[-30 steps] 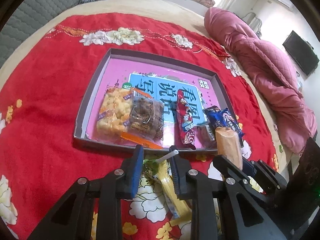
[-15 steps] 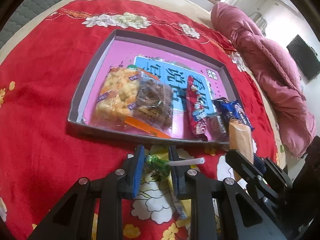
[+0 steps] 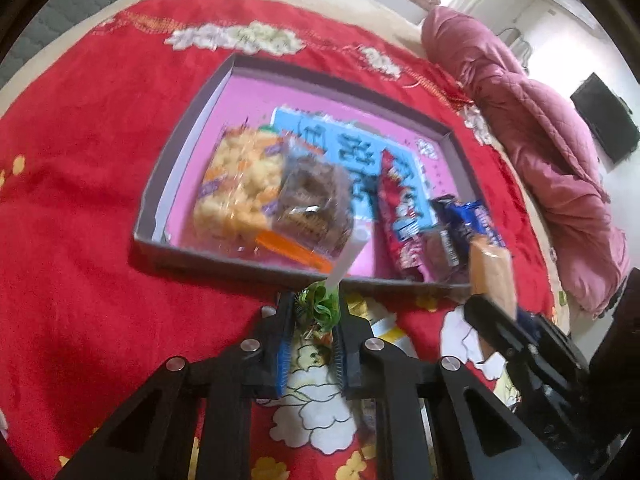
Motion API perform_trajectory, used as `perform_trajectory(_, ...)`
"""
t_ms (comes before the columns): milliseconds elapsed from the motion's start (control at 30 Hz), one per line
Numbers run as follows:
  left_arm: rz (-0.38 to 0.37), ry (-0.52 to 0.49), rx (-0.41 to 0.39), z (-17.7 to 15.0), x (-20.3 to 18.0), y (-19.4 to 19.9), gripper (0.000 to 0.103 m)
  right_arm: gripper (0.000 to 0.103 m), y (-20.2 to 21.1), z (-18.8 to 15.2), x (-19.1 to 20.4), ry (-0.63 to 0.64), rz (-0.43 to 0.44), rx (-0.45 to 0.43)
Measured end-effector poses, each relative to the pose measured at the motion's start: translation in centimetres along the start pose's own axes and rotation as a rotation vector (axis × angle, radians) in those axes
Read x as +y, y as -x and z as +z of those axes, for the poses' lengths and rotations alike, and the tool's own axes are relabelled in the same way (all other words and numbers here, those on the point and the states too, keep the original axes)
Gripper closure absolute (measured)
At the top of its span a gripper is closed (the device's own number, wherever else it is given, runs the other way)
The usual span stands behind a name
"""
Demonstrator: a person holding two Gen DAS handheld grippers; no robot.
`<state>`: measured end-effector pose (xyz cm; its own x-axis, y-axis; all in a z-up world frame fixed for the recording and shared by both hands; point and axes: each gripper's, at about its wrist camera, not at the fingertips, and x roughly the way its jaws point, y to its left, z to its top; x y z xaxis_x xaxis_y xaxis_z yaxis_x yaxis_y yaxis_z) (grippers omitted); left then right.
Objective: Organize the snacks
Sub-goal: 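Carry the pink bar into the box with the right tool while the left tool carries the lollipop in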
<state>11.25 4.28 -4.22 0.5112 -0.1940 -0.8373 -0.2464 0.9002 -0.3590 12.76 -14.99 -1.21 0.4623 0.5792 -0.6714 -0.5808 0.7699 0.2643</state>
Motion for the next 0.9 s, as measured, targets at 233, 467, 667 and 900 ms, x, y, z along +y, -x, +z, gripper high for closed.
perform_trajectory(233, -0.025, -0.023, -0.044, 1.5, -1.3, 1.6, 0.085, 0.08, 0.0, 0.6, -0.2, -0.002, -0.01, -0.02)
perform_trajectory(467, -0.026, -0.037, -0.056, 3.0, -1.9, 1.4, 0.085, 0.08, -0.5, 1.4, -0.4, -0.01, -0.026, -0.038)
perform_trajectory(667, -0.032, -0.05, -0.057, 4.3, -2.5, 0.7, 0.085, 0.08, -1.3, 1.9, -0.7, -0.019, -0.038, -0.043)
perform_trajectory(900, -0.029, -0.062, -0.04, 4.9, -3.2, -0.7, 0.085, 0.08, -2.2, 2.3, -1.3, -0.031, -0.062, -0.046)
